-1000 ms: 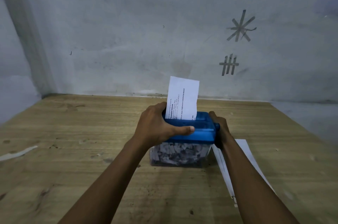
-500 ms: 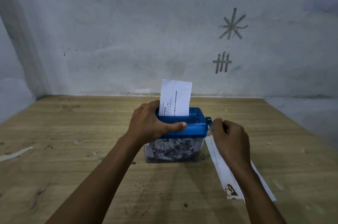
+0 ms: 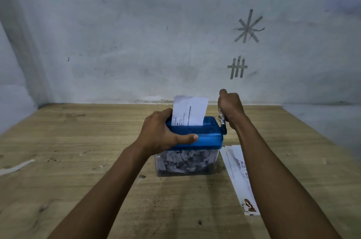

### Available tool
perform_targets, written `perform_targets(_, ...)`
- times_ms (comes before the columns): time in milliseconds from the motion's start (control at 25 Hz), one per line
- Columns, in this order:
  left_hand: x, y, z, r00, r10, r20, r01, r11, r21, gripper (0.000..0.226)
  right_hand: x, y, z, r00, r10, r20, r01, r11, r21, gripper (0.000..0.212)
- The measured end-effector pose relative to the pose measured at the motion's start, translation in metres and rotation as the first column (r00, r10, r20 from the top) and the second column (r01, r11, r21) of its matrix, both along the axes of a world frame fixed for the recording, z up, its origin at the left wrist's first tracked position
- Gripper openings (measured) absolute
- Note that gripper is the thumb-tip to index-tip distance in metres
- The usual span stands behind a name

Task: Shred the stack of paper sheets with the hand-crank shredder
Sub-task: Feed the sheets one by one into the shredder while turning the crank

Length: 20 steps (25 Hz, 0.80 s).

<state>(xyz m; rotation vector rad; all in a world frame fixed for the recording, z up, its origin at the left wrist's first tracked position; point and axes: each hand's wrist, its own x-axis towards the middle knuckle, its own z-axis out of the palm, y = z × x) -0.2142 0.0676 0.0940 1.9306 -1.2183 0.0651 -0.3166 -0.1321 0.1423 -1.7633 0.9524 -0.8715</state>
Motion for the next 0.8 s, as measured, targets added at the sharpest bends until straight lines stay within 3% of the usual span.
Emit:
perform_targets(160,-0.004,0.000,0.000,0.998,0.033,0.044,-0.033,0.999,-0.008,0.100,0.004,-0.002,-0.012,0.996,0.055,-0.073,-0.044,0.989,0.144,0.040)
perform_targets(360,-0.012,0.003,0.003,0.988,0.114,0.106,-0.116,0.993,0.012,0.096,0.000,-0.001,-0.055,0.984,0.152,-0.088,-0.101,0.898,0.427,0.014)
perform_targets(560,-0.019,0.003,0.008,0.980,0.159,0.121,-0.167,0.984,0.055,0.086,-0.024,0.011,-0.067,0.994,0.084,0.067,-0.105,0.878,0.466,0.022)
perform_targets(640,-0.019,0.004,0.009,0.973,0.179,0.143,-0.188,0.981,0.048,0.087,-0.046,0.029,-0.076,0.991,0.120,0.055,-0.131,0.845,0.519,0.030)
perform_targets(720,-0.018,0.004,0.008,0.969,0.185,0.164,-0.194,0.980,0.041,0.088,-0.072,0.045,-0.081,0.985,0.141,-0.100,-0.097,0.929,0.358,0.034)
perform_targets(800,-0.016,0.004,0.009,0.967,0.181,0.180,-0.192,0.980,0.046,0.089,-0.093,0.058,-0.075,0.951,0.115,-0.287,-0.122,0.993,-0.007,0.036)
